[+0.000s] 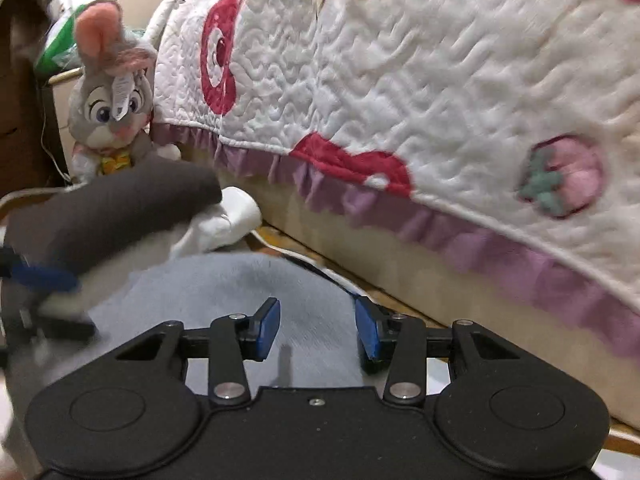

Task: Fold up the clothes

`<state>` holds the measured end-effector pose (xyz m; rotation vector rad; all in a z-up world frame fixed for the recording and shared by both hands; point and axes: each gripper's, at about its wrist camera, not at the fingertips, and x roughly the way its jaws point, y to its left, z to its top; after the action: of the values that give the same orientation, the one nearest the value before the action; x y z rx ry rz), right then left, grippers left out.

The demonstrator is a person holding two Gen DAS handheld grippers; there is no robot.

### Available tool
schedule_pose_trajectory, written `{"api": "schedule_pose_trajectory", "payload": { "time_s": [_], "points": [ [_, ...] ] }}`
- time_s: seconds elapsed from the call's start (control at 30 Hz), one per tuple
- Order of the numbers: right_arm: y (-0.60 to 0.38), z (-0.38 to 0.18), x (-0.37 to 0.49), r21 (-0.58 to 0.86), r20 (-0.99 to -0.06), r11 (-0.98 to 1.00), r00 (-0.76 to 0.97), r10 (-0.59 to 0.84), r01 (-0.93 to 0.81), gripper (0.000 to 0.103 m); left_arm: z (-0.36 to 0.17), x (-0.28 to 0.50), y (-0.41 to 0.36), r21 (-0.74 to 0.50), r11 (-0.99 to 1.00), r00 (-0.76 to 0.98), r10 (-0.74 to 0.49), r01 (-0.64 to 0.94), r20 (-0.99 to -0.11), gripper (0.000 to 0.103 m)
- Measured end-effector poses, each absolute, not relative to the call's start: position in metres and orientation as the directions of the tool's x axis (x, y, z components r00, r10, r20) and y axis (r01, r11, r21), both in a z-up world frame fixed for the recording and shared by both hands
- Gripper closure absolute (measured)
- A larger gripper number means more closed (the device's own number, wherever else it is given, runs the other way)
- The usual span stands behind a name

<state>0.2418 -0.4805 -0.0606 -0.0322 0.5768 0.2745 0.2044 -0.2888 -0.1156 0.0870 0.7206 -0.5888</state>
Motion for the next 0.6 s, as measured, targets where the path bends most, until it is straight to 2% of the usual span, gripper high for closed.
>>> {"api": "schedule_pose_trajectory", "payload": {
  "time_s": [0.13, 0.17, 0.27, 0.37, 0.47, 0.57, 0.6],
  "points": [
    [-0.47, -0.094, 0.288, 0.056, -0.642, 0.974, 0.739, 0.203, -0.219, 0.065, -0.141, 0.214, -0.293, -0.104, 0.877, 0.575, -0.393, 0.469, -0.718, 0.036],
    [-0.47, -0.109, 0.3, 0.086, -0.697, 0.975, 0.687, 0.206, -0.205, 0.066, -0.15, 0.218, -0.291, -0.106, 0.891, 0.559, -0.366, 0.442, -0.744, 0.037],
    [-0.471, -0.13, 0.303, 0.098, -0.711, 0.969, 0.665, 0.229, -0.228, 0.067, -0.153, 0.211, -0.279, -0.095, 0.895, 0.566, -0.354, 0.435, -0.745, 0.036],
    [-0.476, -0.114, 0.292, 0.112, -0.712, 0.96, 0.653, 0.258, -0.257, 0.066, -0.156, 0.203, -0.267, -0.083, 0.898, 0.575, -0.345, 0.432, -0.742, 0.036],
    [-0.522, -0.092, 0.271, 0.316, -0.656, 0.928, 0.661, 0.365, -0.198, 0.06, -0.153, 0.196, -0.25, -0.105, 0.903, 0.583, -0.354, 0.416, -0.731, 0.033],
    [-0.58, -0.095, 0.247, 0.531, -0.62, 0.845, 0.651, 0.438, -0.064, 0.036, -0.155, 0.202, -0.221, -0.235, 0.898, 0.553, -0.417, 0.371, -0.721, 0.033],
    [-0.597, -0.1, 0.24, 0.587, -0.616, 0.81, 0.639, 0.46, -0.017, 0.036, -0.157, 0.204, -0.212, -0.288, 0.891, 0.536, -0.443, 0.351, -0.719, 0.033]
  ]
}}
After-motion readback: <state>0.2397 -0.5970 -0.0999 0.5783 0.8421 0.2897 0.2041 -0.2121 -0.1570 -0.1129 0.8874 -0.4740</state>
